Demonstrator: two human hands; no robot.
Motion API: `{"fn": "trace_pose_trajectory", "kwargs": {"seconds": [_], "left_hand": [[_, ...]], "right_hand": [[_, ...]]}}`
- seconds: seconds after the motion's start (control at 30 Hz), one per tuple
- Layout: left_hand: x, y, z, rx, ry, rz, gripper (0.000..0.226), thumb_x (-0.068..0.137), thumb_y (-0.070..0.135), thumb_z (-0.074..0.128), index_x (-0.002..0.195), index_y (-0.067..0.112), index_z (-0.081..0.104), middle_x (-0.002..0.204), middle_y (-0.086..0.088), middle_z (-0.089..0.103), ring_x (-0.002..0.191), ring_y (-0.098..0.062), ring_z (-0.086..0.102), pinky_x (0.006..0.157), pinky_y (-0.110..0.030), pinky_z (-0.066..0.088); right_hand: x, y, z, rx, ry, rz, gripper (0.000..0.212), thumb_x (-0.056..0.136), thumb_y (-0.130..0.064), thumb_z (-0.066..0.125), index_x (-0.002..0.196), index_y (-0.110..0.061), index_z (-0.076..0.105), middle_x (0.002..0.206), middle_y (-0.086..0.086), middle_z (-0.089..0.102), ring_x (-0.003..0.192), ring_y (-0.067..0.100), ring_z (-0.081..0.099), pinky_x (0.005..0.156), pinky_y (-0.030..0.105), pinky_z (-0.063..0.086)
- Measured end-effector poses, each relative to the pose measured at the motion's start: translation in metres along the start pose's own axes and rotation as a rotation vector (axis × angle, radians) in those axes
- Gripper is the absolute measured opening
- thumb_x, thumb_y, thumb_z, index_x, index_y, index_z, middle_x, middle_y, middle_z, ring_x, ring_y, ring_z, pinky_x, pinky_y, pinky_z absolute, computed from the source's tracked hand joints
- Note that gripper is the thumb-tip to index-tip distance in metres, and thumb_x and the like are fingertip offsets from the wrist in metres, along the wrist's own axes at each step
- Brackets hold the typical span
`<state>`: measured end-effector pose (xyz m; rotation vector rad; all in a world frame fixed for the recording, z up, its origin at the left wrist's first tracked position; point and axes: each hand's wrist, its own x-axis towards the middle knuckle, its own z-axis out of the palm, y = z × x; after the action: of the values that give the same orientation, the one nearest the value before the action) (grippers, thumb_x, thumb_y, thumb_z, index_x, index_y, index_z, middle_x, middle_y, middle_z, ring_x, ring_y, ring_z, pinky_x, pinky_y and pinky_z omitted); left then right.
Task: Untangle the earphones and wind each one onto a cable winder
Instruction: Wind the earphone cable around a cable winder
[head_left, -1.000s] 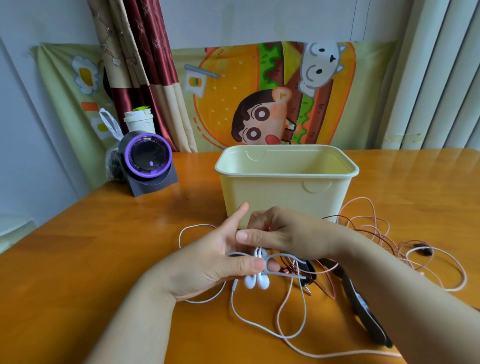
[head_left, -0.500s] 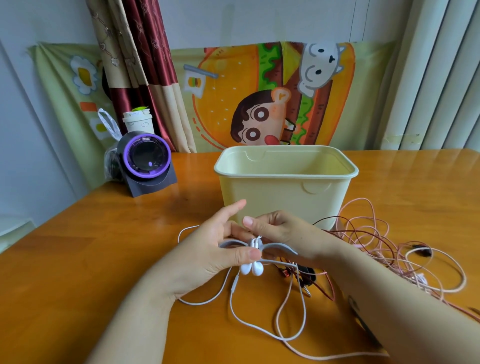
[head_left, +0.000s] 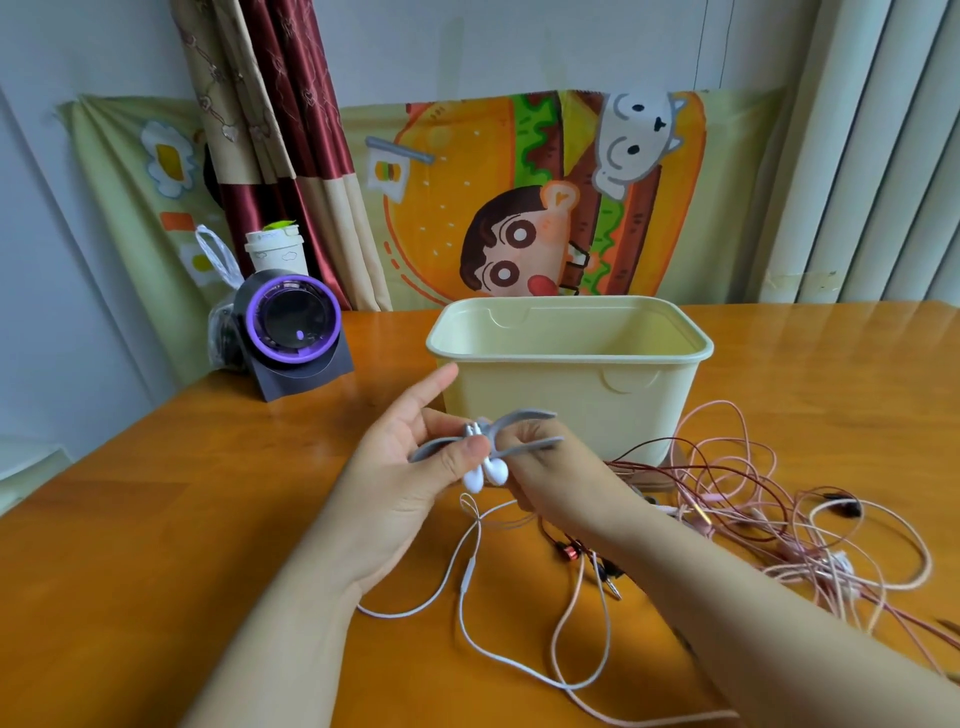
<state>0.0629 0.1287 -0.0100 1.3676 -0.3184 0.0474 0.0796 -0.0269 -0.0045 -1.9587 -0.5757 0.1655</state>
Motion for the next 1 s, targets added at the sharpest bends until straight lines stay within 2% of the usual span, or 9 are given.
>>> {"fn": "trace_pose_trajectory", "kwargs": {"seconds": [0.1, 0.17, 0.23, 0.3, 0.43, 0.53, 0.83, 0.93, 1.0], "left_hand": [[0.002, -0.001, -0.002, -0.046, 0.094, -0.006, 0.062, 0.060, 0.021, 0.072, 0.120, 0.029, 0.057, 0.081, 0.008, 0.069, 0.080, -0.007, 0.068, 0.074, -0.022, 0.053], [0.004, -0.004, -0.008, -0.056, 0.188, -0.017, 0.054, 0.062, 0.023, 0.072, 0.115, 0.026, 0.060, 0.090, 0.004, 0.070, 0.080, -0.007, 0.068, 0.079, -0.025, 0.052], [0.005, -0.006, -0.012, -0.061, 0.263, -0.024, 0.047, 0.066, 0.025, 0.070, 0.113, 0.023, 0.064, 0.100, -0.002, 0.068, 0.084, -0.011, 0.067, 0.081, -0.025, 0.052], [0.006, -0.008, -0.011, -0.109, 0.309, -0.030, 0.041, 0.071, 0.023, 0.068, 0.112, 0.020, 0.066, 0.103, -0.005, 0.069, 0.088, -0.012, 0.069, 0.076, -0.022, 0.053], [0.007, -0.011, 0.001, -0.251, 0.328, -0.038, 0.024, 0.083, 0.011, 0.062, 0.106, 0.017, 0.066, 0.088, -0.001, 0.073, 0.076, -0.007, 0.071, 0.065, -0.016, 0.055], [0.007, -0.013, 0.005, -0.305, 0.366, -0.029, 0.021, 0.088, 0.007, 0.059, 0.107, 0.016, 0.065, 0.078, -0.002, 0.072, 0.068, -0.007, 0.068, 0.061, -0.016, 0.053], [0.008, -0.015, 0.009, -0.450, 0.380, -0.120, 0.019, 0.090, 0.009, 0.057, 0.105, 0.016, 0.067, 0.094, -0.007, 0.073, 0.078, -0.014, 0.071, 0.057, -0.018, 0.053], [0.009, -0.018, 0.009, -0.481, 0.361, -0.144, 0.034, 0.084, 0.013, 0.062, 0.118, 0.010, 0.064, 0.104, -0.011, 0.072, 0.082, -0.015, 0.070, 0.061, -0.019, 0.054], [0.008, -0.020, 0.011, -0.483, 0.336, -0.172, 0.049, 0.077, 0.020, 0.064, 0.124, 0.004, 0.062, 0.106, -0.011, 0.071, 0.080, -0.012, 0.071, 0.067, -0.021, 0.053]], "right_hand": [[0.002, 0.008, 0.006, 0.083, 0.111, 0.006, 0.036, 0.100, -0.016, 0.042, 0.070, 0.004, 0.048, 0.046, -0.010, 0.034, 0.043, 0.004, 0.028, 0.047, 0.018, 0.024], [0.003, 0.008, 0.009, 0.135, 0.148, 0.052, 0.028, 0.100, -0.023, 0.046, 0.079, -0.007, 0.055, 0.048, -0.012, 0.045, 0.040, 0.001, 0.036, 0.045, 0.013, 0.029], [0.003, 0.004, 0.010, 0.112, 0.209, 0.052, 0.014, 0.097, -0.029, 0.051, 0.101, -0.016, 0.054, 0.063, -0.010, 0.058, 0.042, -0.002, 0.044, 0.044, 0.010, 0.034], [0.001, 0.004, 0.013, 0.055, 0.296, -0.014, 0.023, 0.093, -0.034, 0.057, 0.111, -0.024, 0.046, 0.082, -0.009, 0.061, 0.048, -0.004, 0.051, 0.048, 0.010, 0.037], [-0.001, 0.011, 0.022, -0.043, 0.518, -0.244, 0.035, 0.084, -0.035, 0.069, 0.108, -0.028, 0.045, 0.097, -0.011, 0.056, 0.056, -0.001, 0.050, 0.056, 0.015, 0.035], [-0.001, 0.013, 0.027, -0.186, 0.541, -0.393, 0.032, 0.080, -0.033, 0.073, 0.105, -0.024, 0.054, 0.097, -0.014, 0.057, 0.072, -0.002, 0.051, 0.063, 0.012, 0.036], [0.000, 0.020, 0.030, -0.276, 0.565, -0.473, 0.016, 0.084, -0.021, 0.072, 0.099, -0.019, 0.067, 0.091, -0.012, 0.067, 0.071, -0.011, 0.053, 0.061, 0.004, 0.036], [0.002, 0.023, 0.028, -0.298, 0.567, -0.471, 0.014, 0.085, -0.026, 0.070, 0.098, -0.020, 0.068, 0.091, -0.013, 0.068, 0.074, -0.007, 0.056, 0.063, 0.009, 0.039], [0.003, 0.025, 0.024, -0.322, 0.570, -0.470, 0.019, 0.086, -0.035, 0.065, 0.098, -0.021, 0.068, 0.091, -0.012, 0.068, 0.077, 0.001, 0.061, 0.062, 0.023, 0.049]]}}
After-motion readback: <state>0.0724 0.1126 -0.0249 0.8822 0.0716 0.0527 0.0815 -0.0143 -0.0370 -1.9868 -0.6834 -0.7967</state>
